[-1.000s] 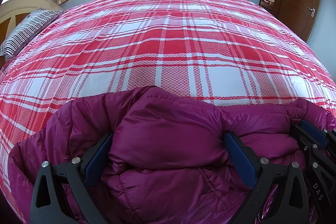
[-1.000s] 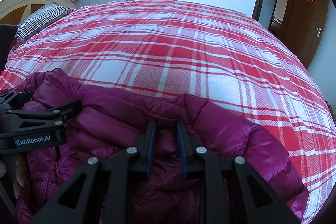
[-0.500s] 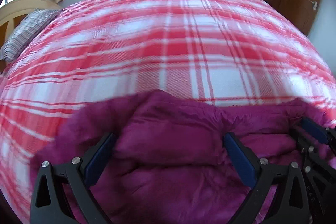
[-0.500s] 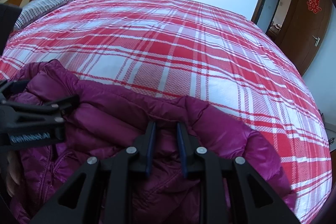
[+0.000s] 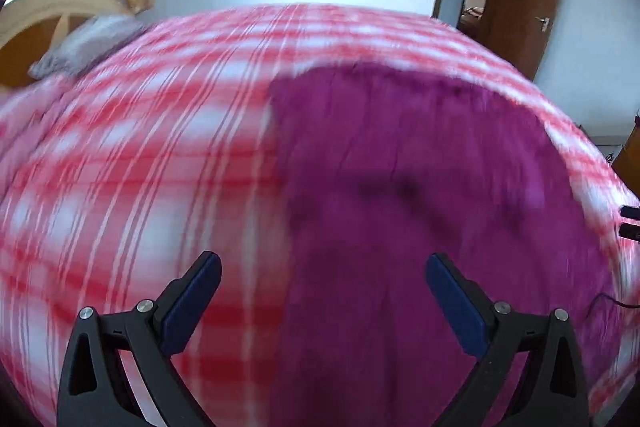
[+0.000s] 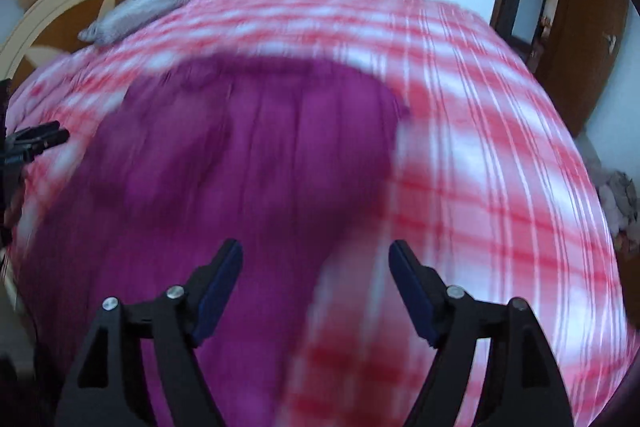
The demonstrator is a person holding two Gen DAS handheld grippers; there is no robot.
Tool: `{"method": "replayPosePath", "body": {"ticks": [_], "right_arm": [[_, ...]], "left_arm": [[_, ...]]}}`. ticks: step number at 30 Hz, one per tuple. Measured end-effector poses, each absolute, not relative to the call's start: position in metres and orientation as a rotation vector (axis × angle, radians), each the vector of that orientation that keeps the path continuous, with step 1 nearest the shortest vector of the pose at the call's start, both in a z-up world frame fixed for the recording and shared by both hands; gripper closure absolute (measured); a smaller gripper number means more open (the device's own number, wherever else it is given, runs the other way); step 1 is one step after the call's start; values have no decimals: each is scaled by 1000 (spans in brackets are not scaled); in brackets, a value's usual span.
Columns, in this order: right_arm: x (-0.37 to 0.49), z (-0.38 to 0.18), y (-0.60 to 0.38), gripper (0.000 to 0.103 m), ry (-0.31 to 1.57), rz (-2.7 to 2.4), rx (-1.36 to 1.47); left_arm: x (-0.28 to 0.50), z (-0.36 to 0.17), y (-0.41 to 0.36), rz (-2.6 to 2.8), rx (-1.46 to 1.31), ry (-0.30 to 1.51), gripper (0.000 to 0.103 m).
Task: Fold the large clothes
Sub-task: 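Move both tools to the jacket hem and close them on it, then lift the hem with both tools, fold it toward the collar, open both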
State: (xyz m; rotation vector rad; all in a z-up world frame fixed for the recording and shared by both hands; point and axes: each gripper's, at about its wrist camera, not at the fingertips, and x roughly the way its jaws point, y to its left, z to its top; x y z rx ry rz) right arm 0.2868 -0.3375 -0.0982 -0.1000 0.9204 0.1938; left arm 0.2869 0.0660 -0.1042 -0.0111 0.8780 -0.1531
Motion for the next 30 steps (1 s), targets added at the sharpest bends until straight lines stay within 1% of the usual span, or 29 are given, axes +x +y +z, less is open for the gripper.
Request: {"method": "replayPosePath", "body": {"ticks": [4, 7, 10, 14, 16, 18, 19, 20, 21, 22, 23, 24, 25, 26, 27, 30], "right_arm": [[206, -119, -358, 25, 989, 184, -44], [163, -125, -361, 24, 1009, 192, -4], [142, -131, -353, 24, 1008, 200, 9], [140, -149, -338, 25, 1012, 210, 81], [136, -163, -327, 27, 1012, 213, 106], [139, -174, -323, 42, 1041, 200, 155], [137, -176, -323, 43, 1041, 196, 179], [135, -176, -322, 48, 1024, 180, 196], [134, -175, -321, 61, 1012, 174, 198], [134, -173, -321, 70, 1003, 183, 209], [133, -173, -320, 79, 1002, 196, 222], [133, -172, -319, 86, 999, 208, 226], [132, -171, -314, 89, 992, 212, 209], [132, -170, -312, 92, 984, 212, 198], [132, -169, -311, 93, 977, 212, 198], [124, -160, -309, 95, 951, 224, 206]], "left_arm": [[234, -129, 99, -103, -77, 935, 1], [211, -137, 112, -86, -135, 934, 1], [199, -141, 110, -101, -164, 920, 1], [184, -157, 85, -95, -83, 931, 1], [173, -161, 77, -82, -22, 920, 1], [165, -163, 71, -94, 15, 911, 1], [162, -165, 68, -97, 28, 909, 1], [161, -166, 66, -99, 39, 906, 5], [158, -167, 62, -110, 61, 895, 17], [157, -167, 60, -120, 73, 885, 25], [155, -167, 56, -124, 99, 867, 44], [152, -165, 52, -131, 121, 849, 72], [151, -163, 51, -160, 120, 847, 85], [149, -159, 50, -192, 110, 851, 92], [145, -153, 52, -196, 106, 839, 95], [128, -125, 59, -264, 66, 775, 97]]}}
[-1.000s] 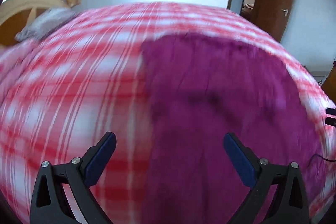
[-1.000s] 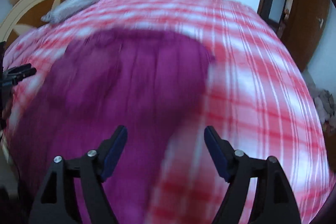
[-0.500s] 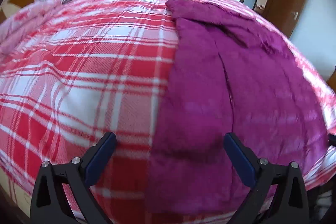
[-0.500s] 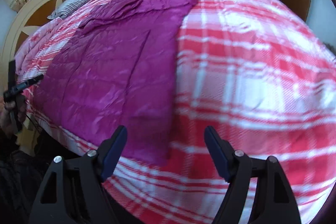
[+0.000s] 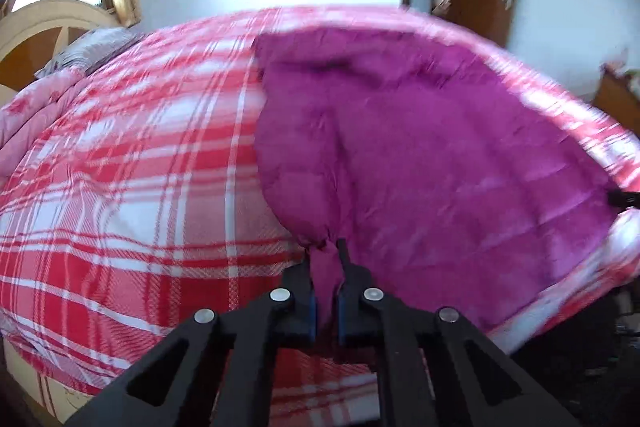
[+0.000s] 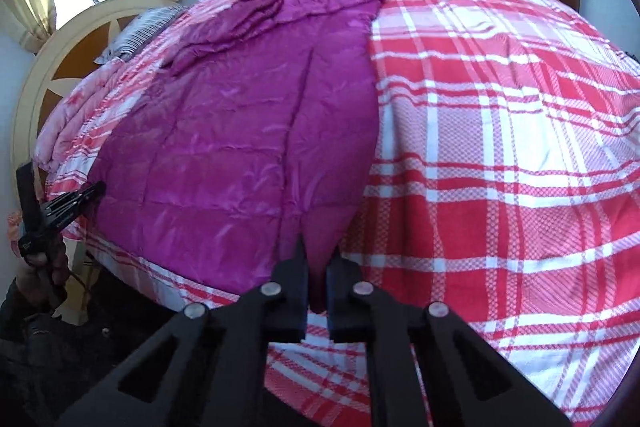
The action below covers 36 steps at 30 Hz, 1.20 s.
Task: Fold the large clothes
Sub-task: 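Lift the hem with both tools, fold it toward the collar, open both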
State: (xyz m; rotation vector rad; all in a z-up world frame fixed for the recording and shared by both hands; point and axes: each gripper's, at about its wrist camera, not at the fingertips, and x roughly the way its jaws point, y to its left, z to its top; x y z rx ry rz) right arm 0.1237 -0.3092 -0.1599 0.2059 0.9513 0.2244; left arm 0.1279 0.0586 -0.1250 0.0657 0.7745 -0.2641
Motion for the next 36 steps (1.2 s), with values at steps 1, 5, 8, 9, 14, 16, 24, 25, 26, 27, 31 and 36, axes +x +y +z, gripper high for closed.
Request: {"method": "replayPosePath", "body": {"ticks": [1, 5, 8, 9, 14, 16, 24, 25, 26, 27, 31, 36], "right_arm": [[117, -152, -310, 95, 933, 241, 221], [82, -114, -320, 95, 849, 295, 263], [49, -74, -326, 96, 759, 331, 271], [41, -65, -329, 96, 732, 341, 280], [22, -3, -344, 96, 534, 357, 311], [43, 12, -348, 96, 492, 341, 310], [186, 17, -367, 96, 508, 225, 349], [206, 14, -369, 96, 524, 204, 353], [228, 7, -372, 96, 540, 172, 352], [246, 1, -373, 96, 556, 154, 350], [310, -31, -380, 96, 643, 85, 359], [355, -60, -386, 96, 708, 17, 359]], "left_arm": [[120, -114, 60, -285, 60, 752, 97], [84, -57, 73, -392, -9, 640, 97], [59, -11, 82, -458, -67, 530, 97], [59, -1, 81, -461, -79, 507, 97], [92, 27, 80, -475, -111, 449, 97], [121, 30, 74, -465, -99, 448, 97], [294, -15, 58, -338, -59, 591, 93], [313, -25, 56, -312, -41, 629, 93], [330, -33, 56, -291, -45, 675, 92], [339, -38, 58, -286, -72, 705, 92], [356, -29, 73, -285, -193, 690, 81], [354, -3, 65, -145, -109, 551, 15]]}}
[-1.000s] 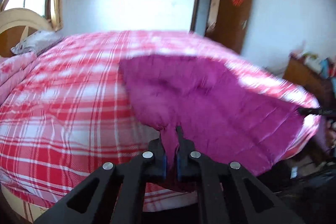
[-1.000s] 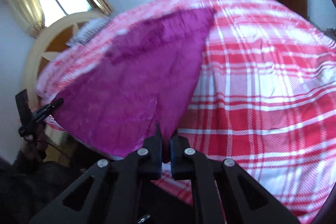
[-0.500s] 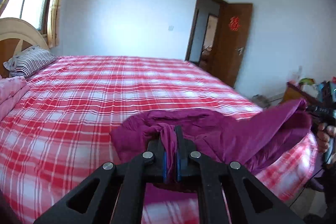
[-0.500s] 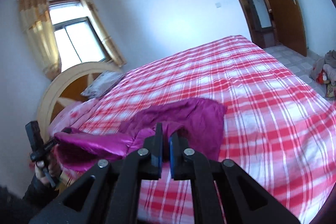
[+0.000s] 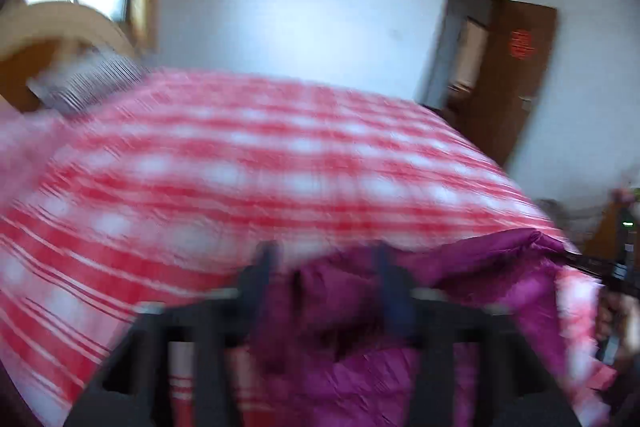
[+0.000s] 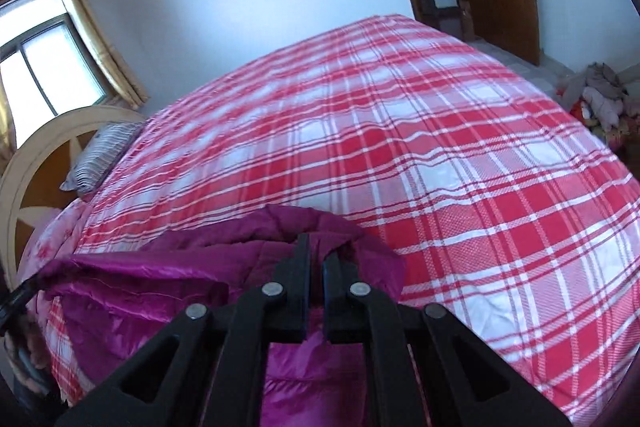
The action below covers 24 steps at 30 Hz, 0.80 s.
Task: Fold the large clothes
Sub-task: 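Lift the hem with both tools, fold it toward the collar, open both, then press and smooth the folded jacket with both open tools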
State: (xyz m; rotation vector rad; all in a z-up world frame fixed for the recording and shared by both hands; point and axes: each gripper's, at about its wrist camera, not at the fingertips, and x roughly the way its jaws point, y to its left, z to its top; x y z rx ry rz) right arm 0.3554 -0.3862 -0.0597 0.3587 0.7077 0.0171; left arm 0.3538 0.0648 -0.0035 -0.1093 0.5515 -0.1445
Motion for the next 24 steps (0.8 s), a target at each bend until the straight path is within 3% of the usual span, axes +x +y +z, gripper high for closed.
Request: {"method": "replayPosePath", "body": {"ticks": [1, 5, 14, 16, 17, 18, 19, 20, 24], "right_arm": [[361, -62, -385, 96, 717, 11, 355], [381, -81, -380, 96, 745, -38, 323], [414, -116, -375, 95, 798, -78, 309], [410, -113, -376, 85, 780, -114, 322], [404, -107, -373, 68, 763, -143, 312], [396, -96, -367, 44, 731, -163, 287], [386, -86, -358, 37, 688, -173, 260], [379, -78, -349, 33, 646, -157, 239], [371, -64, -286, 33, 618, 40, 115]], "left_arm": [[354, -1, 62, -104, -84, 518, 10], [350, -5, 44, -62, -57, 475, 9], [378, -91, -78, -121, 278, 624, 9], [392, -110, -76, -63, 257, 680, 9], [397, -116, -71, -49, 216, 712, 9], [401, -120, -63, -41, 161, 738, 9], [404, -122, -55, -34, 114, 754, 9], [405, -123, -53, -28, 96, 759, 9], [404, -125, -53, -4, 96, 770, 9]]}}
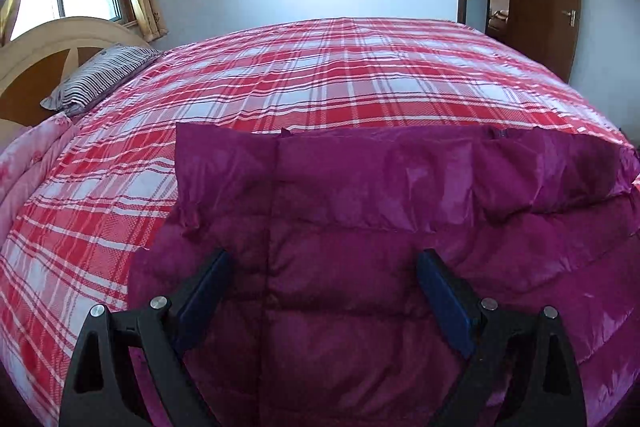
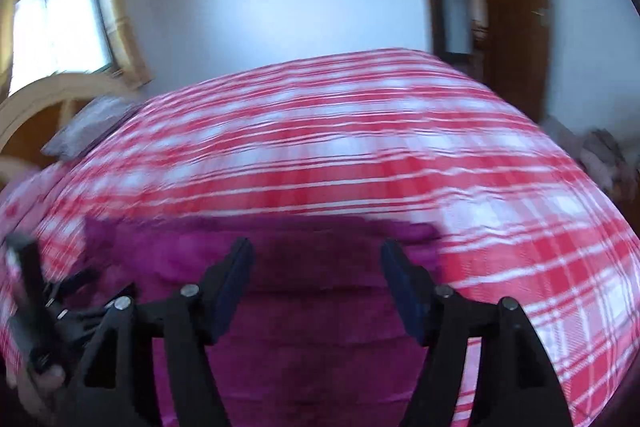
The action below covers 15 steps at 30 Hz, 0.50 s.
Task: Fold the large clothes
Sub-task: 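Press and smooth the folded jacket with both open tools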
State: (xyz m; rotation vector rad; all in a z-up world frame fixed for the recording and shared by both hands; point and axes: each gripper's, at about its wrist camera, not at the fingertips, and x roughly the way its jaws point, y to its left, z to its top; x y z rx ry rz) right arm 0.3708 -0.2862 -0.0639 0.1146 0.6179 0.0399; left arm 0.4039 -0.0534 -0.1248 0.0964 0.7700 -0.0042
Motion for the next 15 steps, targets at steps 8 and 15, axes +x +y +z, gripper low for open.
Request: {"method": "replayPosePath", "body": {"ticks": [8, 15], "right_arm": [[423, -128, -236, 43, 760, 77, -6], [425, -136, -244, 41, 759, 57, 26]], "left_arm": [[398, -83, -80, -31, 183, 645, 9], [438, -119, -100, -8, 278, 732, 9]]}}
